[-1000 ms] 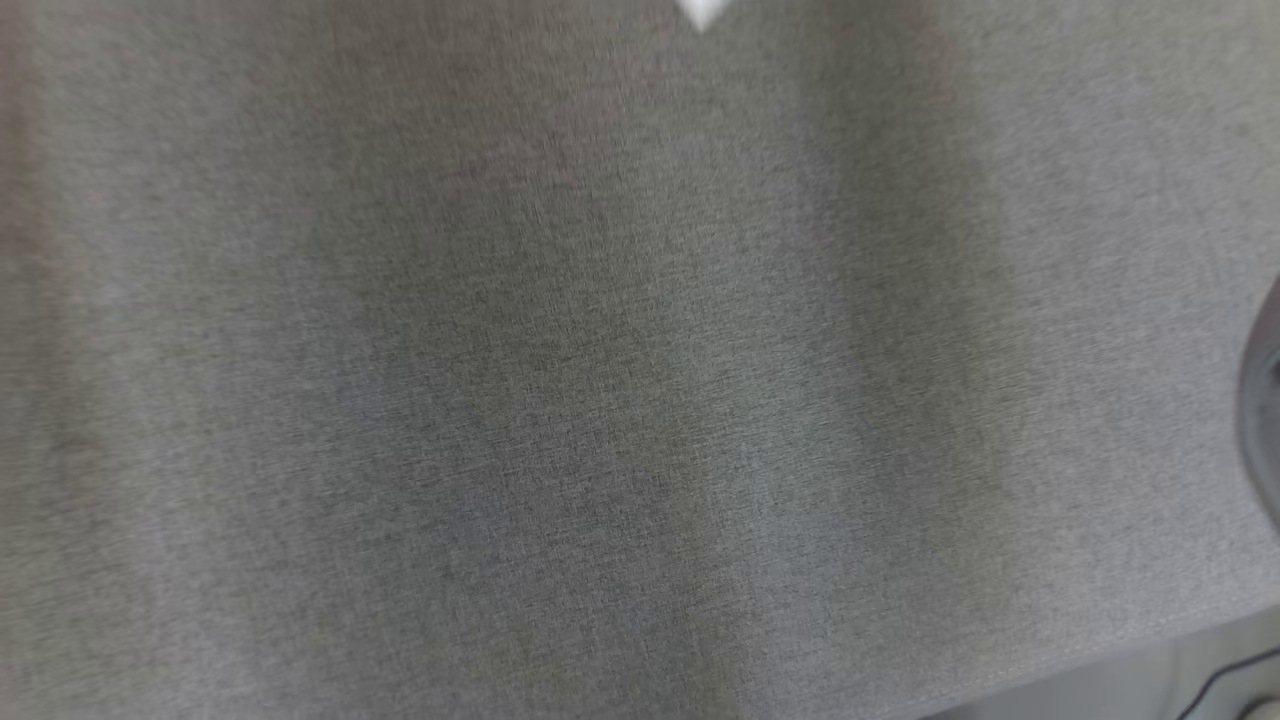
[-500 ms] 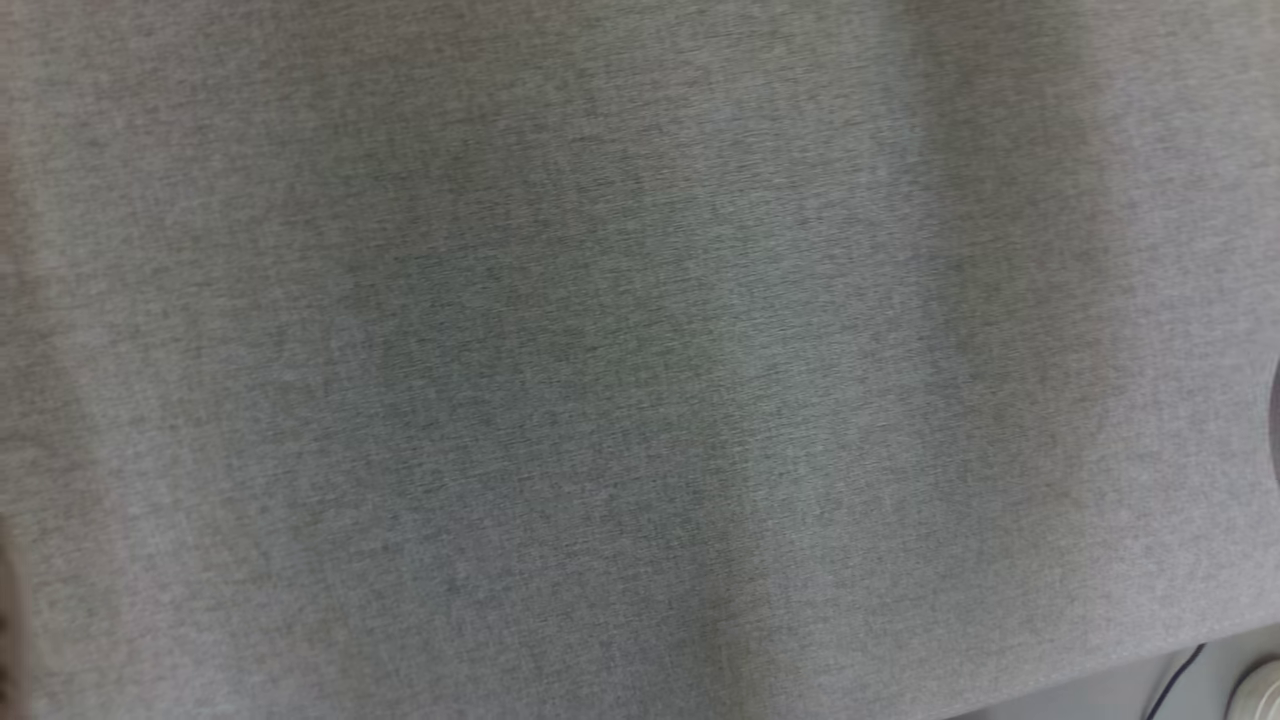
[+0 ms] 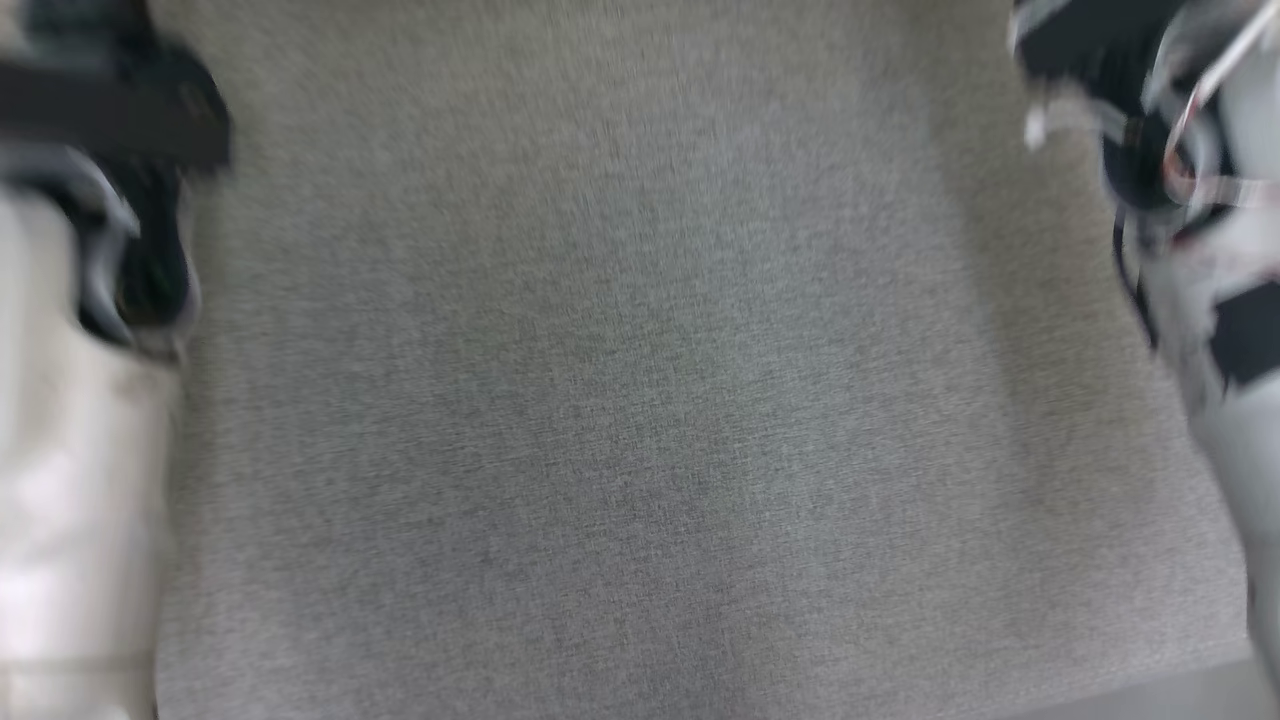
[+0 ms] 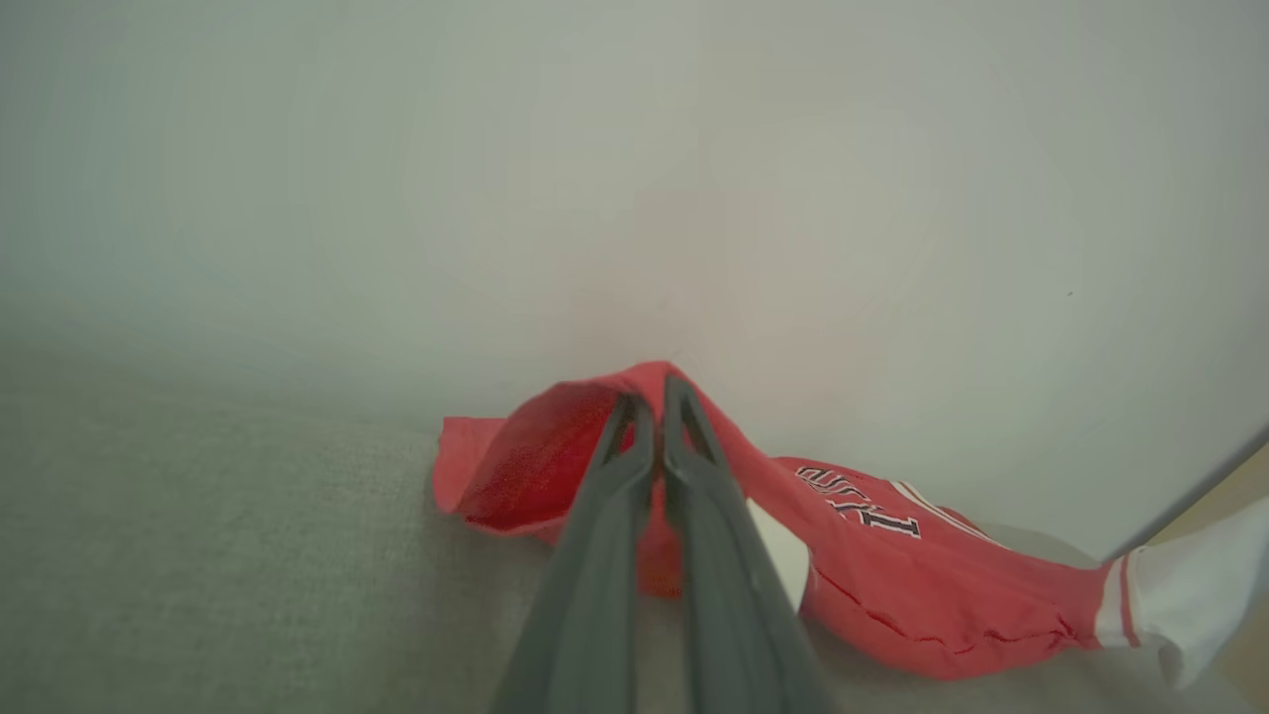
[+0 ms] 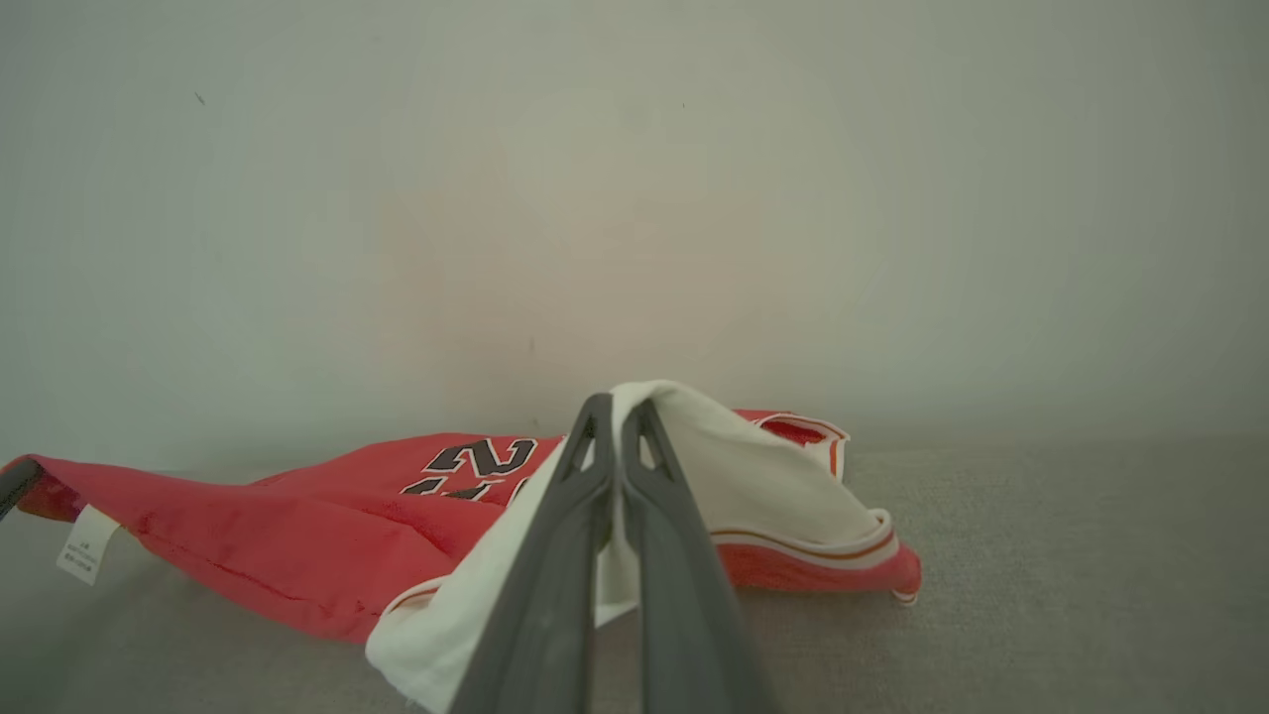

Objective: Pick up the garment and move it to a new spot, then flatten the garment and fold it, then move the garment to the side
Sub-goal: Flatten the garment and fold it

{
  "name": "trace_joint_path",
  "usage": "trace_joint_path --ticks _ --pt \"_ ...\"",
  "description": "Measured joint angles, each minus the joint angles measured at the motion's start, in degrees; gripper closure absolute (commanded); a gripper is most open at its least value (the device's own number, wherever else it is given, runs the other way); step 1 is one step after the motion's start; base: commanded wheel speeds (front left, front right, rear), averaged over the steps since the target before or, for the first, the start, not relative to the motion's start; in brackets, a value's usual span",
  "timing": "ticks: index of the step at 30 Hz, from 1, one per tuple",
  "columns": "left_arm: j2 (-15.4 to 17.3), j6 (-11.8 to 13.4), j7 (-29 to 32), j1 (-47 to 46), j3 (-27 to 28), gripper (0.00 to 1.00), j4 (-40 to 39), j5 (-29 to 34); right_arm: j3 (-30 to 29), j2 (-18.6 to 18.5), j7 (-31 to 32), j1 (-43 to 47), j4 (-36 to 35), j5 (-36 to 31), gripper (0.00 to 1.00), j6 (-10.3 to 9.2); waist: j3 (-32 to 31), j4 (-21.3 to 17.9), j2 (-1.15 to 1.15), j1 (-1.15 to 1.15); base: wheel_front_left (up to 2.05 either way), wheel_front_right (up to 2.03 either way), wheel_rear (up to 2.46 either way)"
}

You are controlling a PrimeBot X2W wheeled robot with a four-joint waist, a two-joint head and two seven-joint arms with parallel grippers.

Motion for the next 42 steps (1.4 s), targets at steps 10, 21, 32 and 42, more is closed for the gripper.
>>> trace_joint_path --ticks 10,21,32,42 --pt "-1.1 0.0 0.9 19.8 -2.9 1.00 1.3 -4.3 -3.8 -3.2 17.4 24.2 -9.5 -1.0 1.00 0.00 -10.7 1.0 -0.02 -0.02 0.00 0.00 0.00" --pt "-2.1 1.6 0.7 36.9 -4.2 1.00 -0.3 -5.4 -14.6 1.6 32.3 47.8 -23.0 -11.0 1.00 0.00 -22.5 2.1 -0.02 -0.02 0.00 0.00 0.00" --pt "-2.0 5.7 2.8 50.1 -7.3 1.00 -5.8 -3.7 -21.3 6.6 42.4 61.8 -32.9 -18.6 1.00 0.00 -29.8 3.7 -0.02 -0.01 0.00 0.00 0.00" --pt "-1.9 9.1 4.6 60.3 -7.1 1.00 -10.6 -4.9 -22.9 7.3 49.4 71.0 -35.4 -21.9 1.00 0.00 -33.4 4.6 -0.01 -0.01 0.00 0.00 0.00"
